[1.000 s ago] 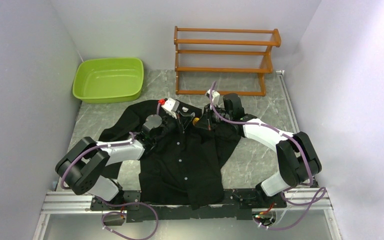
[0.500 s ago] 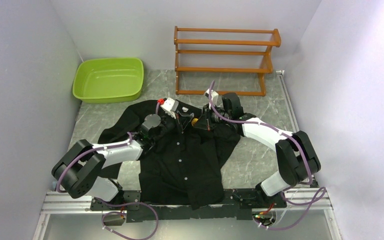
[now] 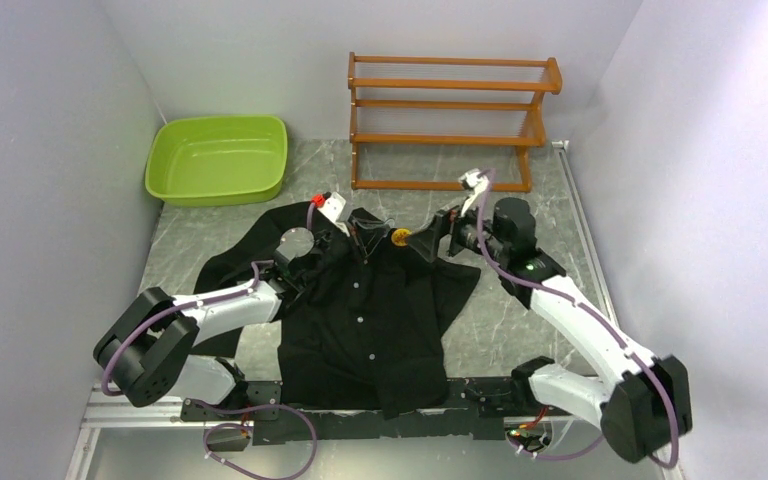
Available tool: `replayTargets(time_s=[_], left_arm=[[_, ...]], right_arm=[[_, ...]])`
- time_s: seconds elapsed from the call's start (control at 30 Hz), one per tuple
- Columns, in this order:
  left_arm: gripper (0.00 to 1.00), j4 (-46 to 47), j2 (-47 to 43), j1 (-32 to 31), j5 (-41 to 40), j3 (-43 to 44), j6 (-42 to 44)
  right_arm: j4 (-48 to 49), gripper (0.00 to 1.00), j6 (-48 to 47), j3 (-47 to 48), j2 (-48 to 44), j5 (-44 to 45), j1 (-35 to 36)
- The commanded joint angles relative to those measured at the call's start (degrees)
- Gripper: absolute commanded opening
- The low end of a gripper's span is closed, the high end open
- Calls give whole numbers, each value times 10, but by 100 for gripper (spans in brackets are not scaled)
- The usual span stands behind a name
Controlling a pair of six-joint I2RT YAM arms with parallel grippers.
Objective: Pin the brooch onto the clothing
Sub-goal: Pin the brooch to the clothes.
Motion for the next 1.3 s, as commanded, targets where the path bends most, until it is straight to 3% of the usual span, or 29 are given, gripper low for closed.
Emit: replayTargets(time_s=[0.0,0.1,0.27,0.6,0.83,1.07,1.27], left_arm=[[3,54,-9,6,29,9,9],[3,76,-9,10,50,1,7],[3,106,-25,14,116,-8,9],[3,137,-52,15,191,-18,10],[3,135,-55,14,206,-9,10],[3,135,-57,15,212,-8,8],[3,141,-58,15,214,-9,5]], right_arm=[[59,100,6,-24,-59,45,-17],[92,100,5,-35,-65,-2,-38],[144,99,77,-28,-37,-174,-96],[366,99,185,-60,28,-358,-96],[533,91,260,-90,95,-383,-92],[793,81,442,-83,199,-397,-83],[922,59,549,-68,258,-405,-78]])
